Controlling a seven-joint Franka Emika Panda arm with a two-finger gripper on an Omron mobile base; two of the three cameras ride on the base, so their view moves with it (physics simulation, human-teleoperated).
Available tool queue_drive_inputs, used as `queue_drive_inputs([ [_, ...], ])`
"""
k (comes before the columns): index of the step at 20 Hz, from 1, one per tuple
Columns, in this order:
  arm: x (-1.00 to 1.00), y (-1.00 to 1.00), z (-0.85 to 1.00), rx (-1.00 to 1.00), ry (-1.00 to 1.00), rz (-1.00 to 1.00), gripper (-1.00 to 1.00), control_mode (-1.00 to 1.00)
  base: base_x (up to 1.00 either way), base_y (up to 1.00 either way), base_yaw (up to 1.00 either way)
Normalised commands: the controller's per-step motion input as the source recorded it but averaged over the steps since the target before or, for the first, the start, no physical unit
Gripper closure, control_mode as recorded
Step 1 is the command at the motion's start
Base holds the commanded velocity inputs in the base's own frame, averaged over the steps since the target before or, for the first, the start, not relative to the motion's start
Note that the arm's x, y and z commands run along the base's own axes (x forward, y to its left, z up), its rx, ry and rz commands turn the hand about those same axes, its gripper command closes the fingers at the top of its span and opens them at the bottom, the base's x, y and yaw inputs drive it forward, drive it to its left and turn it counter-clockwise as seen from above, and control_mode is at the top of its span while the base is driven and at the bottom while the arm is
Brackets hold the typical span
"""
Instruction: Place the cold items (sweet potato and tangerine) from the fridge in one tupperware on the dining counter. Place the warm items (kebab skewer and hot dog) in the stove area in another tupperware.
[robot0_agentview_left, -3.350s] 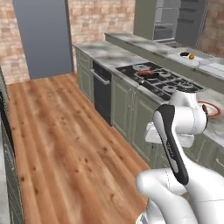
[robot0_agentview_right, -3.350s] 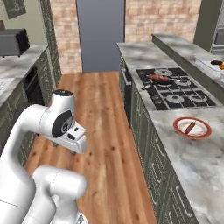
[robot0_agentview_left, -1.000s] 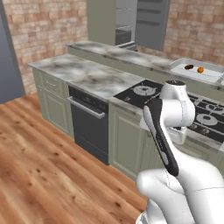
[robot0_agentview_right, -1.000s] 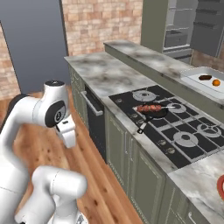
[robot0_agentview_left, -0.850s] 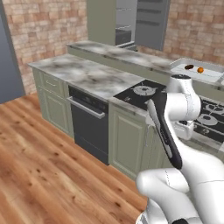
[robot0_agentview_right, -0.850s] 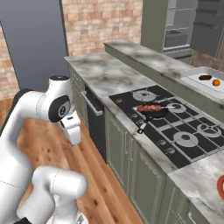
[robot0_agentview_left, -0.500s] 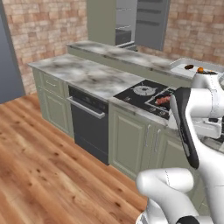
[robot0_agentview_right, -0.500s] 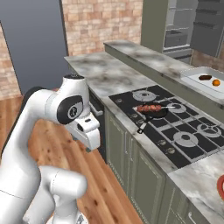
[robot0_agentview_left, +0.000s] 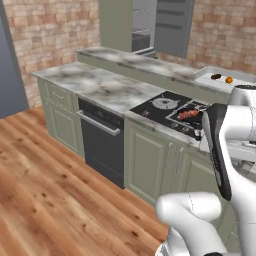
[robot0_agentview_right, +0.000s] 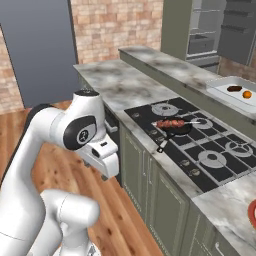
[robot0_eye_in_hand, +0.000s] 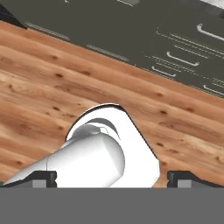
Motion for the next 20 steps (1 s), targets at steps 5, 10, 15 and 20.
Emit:
queue_drive_inputs([
  [5, 0.0, 0.0, 0.0, 0.0, 0.0, 0.0, -1.0, 1.0, -0.05, -0.04, -0.31],
  [10, 0.0, 0.0, 0.0, 0.0, 0.0, 0.0, -1.0, 1.0, 0.0, 0.08, -0.63],
  [15, 0.0, 0.0, 0.0, 0.0, 0.0, 0.0, -1.0, 1.0, 0.03, 0.04, -0.79],
  [20, 0.0, 0.0, 0.0, 0.0, 0.0, 0.0, -1.0, 1.0, 0.27, 0.35, -0.78],
])
